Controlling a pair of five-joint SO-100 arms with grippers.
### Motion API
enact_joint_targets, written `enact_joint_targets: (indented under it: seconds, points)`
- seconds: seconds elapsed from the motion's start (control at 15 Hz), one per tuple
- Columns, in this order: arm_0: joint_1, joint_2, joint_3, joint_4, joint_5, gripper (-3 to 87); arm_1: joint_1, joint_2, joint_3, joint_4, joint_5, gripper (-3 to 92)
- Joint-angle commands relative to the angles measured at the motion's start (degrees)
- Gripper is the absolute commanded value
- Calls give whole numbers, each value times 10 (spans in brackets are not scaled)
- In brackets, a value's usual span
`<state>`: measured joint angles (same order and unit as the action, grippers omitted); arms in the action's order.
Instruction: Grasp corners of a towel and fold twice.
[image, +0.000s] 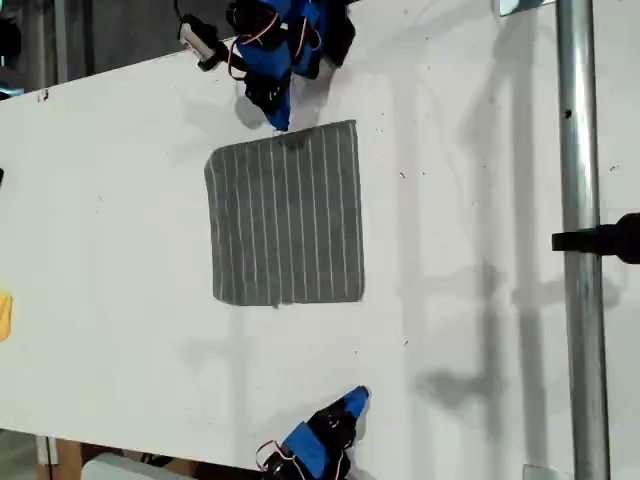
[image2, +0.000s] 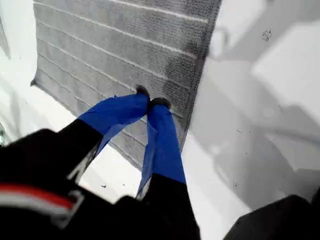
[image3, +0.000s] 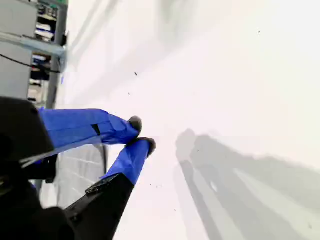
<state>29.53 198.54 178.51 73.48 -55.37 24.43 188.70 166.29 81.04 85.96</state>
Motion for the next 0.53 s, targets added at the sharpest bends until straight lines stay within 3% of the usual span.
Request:
enact_joint_targets:
  seconds: [0.0, 0.47]
  points:
    - [-425, 2, 3, 5, -397, -28, -192, -1, -17, 0, 29, -3]
    - [-419, 2, -33, 25, -406, -29, -202, -1, -42, 14, 37, -3]
